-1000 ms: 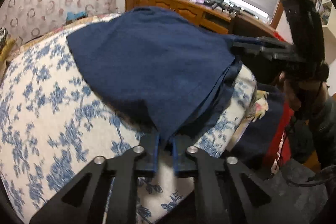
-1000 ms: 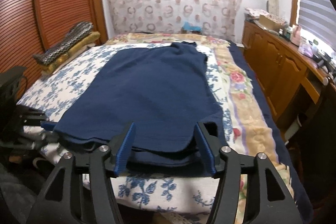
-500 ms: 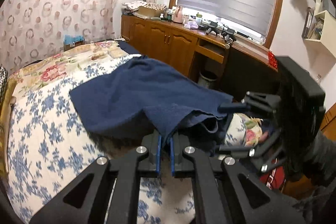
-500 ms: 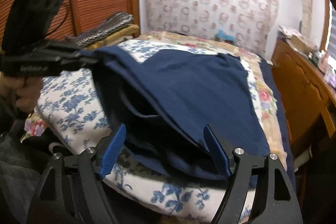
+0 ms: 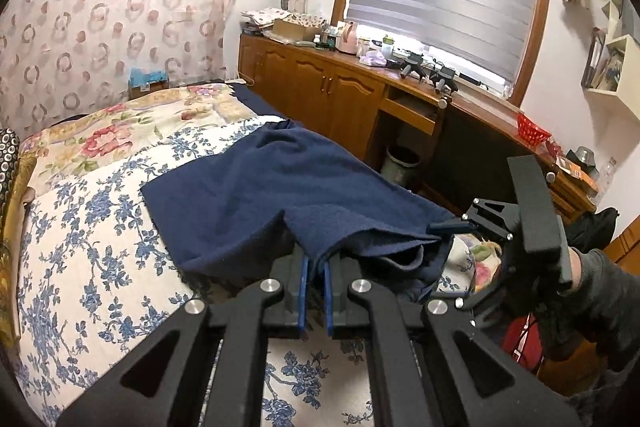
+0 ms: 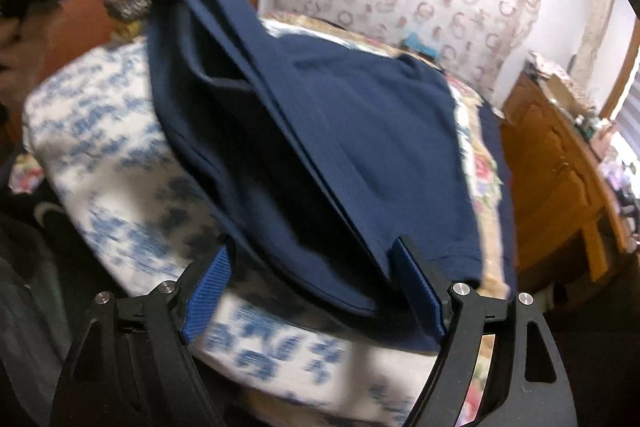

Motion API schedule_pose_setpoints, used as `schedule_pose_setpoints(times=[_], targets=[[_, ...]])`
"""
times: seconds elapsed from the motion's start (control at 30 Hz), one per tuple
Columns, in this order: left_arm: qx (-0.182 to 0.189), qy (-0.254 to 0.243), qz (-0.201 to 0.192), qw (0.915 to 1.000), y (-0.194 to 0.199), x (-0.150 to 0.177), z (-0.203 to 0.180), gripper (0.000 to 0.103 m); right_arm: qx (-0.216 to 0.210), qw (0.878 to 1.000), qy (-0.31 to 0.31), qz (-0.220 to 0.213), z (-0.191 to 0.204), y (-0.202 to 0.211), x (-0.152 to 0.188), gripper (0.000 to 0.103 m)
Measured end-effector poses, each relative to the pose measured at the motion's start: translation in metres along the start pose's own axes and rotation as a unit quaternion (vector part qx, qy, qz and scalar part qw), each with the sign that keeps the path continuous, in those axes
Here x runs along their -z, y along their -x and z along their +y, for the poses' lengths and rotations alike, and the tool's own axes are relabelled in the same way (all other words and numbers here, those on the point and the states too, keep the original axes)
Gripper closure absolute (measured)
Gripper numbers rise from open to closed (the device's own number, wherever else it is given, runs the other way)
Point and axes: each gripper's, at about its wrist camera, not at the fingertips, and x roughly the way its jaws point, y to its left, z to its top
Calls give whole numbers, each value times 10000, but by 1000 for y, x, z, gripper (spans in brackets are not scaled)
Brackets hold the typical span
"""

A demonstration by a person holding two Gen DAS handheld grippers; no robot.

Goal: Fold small clothes

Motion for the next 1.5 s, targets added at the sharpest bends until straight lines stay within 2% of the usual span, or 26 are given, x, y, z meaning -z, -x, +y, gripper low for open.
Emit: schedule_pose_setpoints(times=[0.13,0.17,0.23,0.27,0.3,0.37,0.47,0.6,0.8,0.9,0.97,1.0,1.1,1.2,1.27,1.33,1.5], targets=[[4,116,-69,9999,6,1,7,101,172,9996,-219,5,-23,1,2,22],[-2,154,-97,9998,8,0,10,101,164,9996,-214,3,-27,0,1,30],[39,233,-125,9996,10,-2,15,101,119,9999,-70,-3,-31,0,-4,55],[47,265,-136,9995,10,-3,18,101,119,9999,0,-14,-33,0,-6,82],[12,274,-160,9995,11,-5,20,101,99,9999,54,-49,-35,1,-10,92],[-89,269,-219,9994,11,-10,23,101,121,9997,-50,-205,-43,6,-23,95],[-184,355,-293,9988,11,-21,35,100,137,9981,-254,-542,-58,16,-51,96],[-436,418,-318,9977,2,-37,56,97,262,9962,-90,-828,-73,8,-92,96],[-731,612,-194,9952,-24,-54,103,90,201,9956,207,-897,-98,-46,-157,96],[-869,704,-232,9935,-30,-56,122,76,-64,9976,211,-661,-113,-86,-179,96],[-912,726,-204,9930,-35,-54,132,62,-195,9983,178,-528,-122,-108,-186,96],[-904,734,-158,9931,-39,-53,137,62,-262,9985,123,-470,-126,-116,-187,95],[-938,740,111,9928,-60,-47,148,61,-418,9980,-190,-436,-143,-130,-194,82],[-996,744,437,9913,-86,-41,154,61,-528,9938,-733,-653,-166,-134,-208,69],[-978,746,600,9906,-100,-39,156,61,-404,9900,-1087,-798,-180,-131,-218,64],[-989,734,689,9900,-108,-37,156,61,-93,9873,-1311,-895,-192,-123,-223,64],[-974,659,825,9896,-121,-34,155,61,-328,9870,-1270,-931,-186,-90,-208,57]])
